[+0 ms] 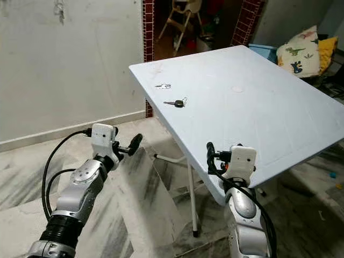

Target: Hang keys on a hook

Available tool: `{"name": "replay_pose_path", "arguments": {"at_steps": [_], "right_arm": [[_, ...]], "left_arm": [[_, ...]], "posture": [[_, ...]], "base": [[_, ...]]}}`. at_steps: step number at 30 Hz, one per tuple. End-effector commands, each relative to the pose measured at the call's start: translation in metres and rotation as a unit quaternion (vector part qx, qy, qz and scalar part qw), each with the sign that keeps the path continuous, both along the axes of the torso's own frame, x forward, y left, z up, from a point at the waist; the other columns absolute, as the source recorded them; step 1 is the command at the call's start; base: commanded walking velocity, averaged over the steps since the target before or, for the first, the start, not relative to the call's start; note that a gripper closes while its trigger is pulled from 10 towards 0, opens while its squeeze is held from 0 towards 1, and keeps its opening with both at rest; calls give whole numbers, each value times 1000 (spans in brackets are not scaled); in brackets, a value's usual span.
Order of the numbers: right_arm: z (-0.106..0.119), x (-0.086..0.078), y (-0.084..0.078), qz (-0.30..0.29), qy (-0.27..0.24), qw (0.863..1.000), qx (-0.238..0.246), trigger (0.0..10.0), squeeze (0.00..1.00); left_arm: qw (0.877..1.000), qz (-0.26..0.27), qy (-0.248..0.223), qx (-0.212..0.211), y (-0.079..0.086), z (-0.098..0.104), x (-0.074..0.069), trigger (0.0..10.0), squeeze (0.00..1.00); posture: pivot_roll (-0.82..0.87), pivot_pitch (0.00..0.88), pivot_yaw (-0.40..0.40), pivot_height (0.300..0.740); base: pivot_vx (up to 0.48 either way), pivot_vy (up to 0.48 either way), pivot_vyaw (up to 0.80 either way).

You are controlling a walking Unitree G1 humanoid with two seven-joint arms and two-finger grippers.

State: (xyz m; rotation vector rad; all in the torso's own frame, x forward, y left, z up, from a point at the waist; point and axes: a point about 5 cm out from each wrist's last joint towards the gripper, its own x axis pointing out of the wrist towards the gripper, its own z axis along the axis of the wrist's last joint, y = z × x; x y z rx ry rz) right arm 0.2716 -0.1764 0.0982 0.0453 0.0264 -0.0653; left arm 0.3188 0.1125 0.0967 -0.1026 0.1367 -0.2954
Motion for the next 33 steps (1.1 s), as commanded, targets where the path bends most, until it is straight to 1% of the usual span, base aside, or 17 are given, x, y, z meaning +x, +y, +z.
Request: {"name": "replay_pose_path", "arguments": {"at_steps": [1, 4, 7, 8, 13, 16, 21, 23, 27, 30, 33], "right_arm": [[-3, -3, 0, -11, 4, 1000, 6, 10000, 0], [-1, -1, 9, 4, 3, 1000, 6, 10000, 0], [1, 1, 13, 12, 3, 1000, 7, 10000, 0], [4, 4, 15, 16, -1, 1000, 8, 10000, 0], [6, 9, 17, 19, -8, 1000, 19, 10000, 0], [6, 19, 24, 26, -10, 999, 27, 10000, 0], [15, 23, 30, 32, -22, 999, 29, 10000, 0], [17, 22, 31, 36, -25, 999, 25, 10000, 0], [13, 20, 28, 33, -19, 999, 23, 10000, 0], [12, 20, 27, 31, -17, 999, 22, 10000, 0], [14, 20, 28, 33, -18, 999, 22, 10000, 0]], "left_arm": [[1000, 4, 14, -4, -2, -4, -5, 10000, 0], [1000, -12, 15, -10, -8, -3, -6, 10000, 0], [1000, -22, 14, -8, -12, -1, -6, 10000, 0], [1000, -25, 13, -8, -14, 2, -4, 10000, 0], [1000, -18, 13, -22, -15, 7, 2, 10000, 0], [1000, -13, 9, -24, -19, 9, 8, 10000, 0], [1000, -12, 3, -28, -24, 12, 9, 10000, 0], [1000, -9, 3, -29, -24, 12, 9, 10000, 0], [999, -2, 10, -32, -21, 9, 8, 10000, 0], [1000, 5, 16, -27, -19, 8, 9, 10000, 0], [999, 8, 12, -29, -17, 11, 10, 10000, 0]], "posture": [[104, 0, -59, 740], [101, 0, -52, 740], [99, 0, -44, 740], [100, 0, -41, 740], [96, 0, -31, 740], [78, 0, -19, 740], [71, 0, -29, 740], [69, 0, -30, 740], [68, 0, -39, 740], [70, 0, -42, 740], [74, 0, -47, 740]], "base": [[0, 0, 0], [0, 0, 0], [0, 0, -800], [0, 0, -800], [0, 0, -800], [0, 0, -800], [0, 0, -800], [0, 0, -800], [0, 0, -800], [0, 0, -800], [0, 0, -800]]}}
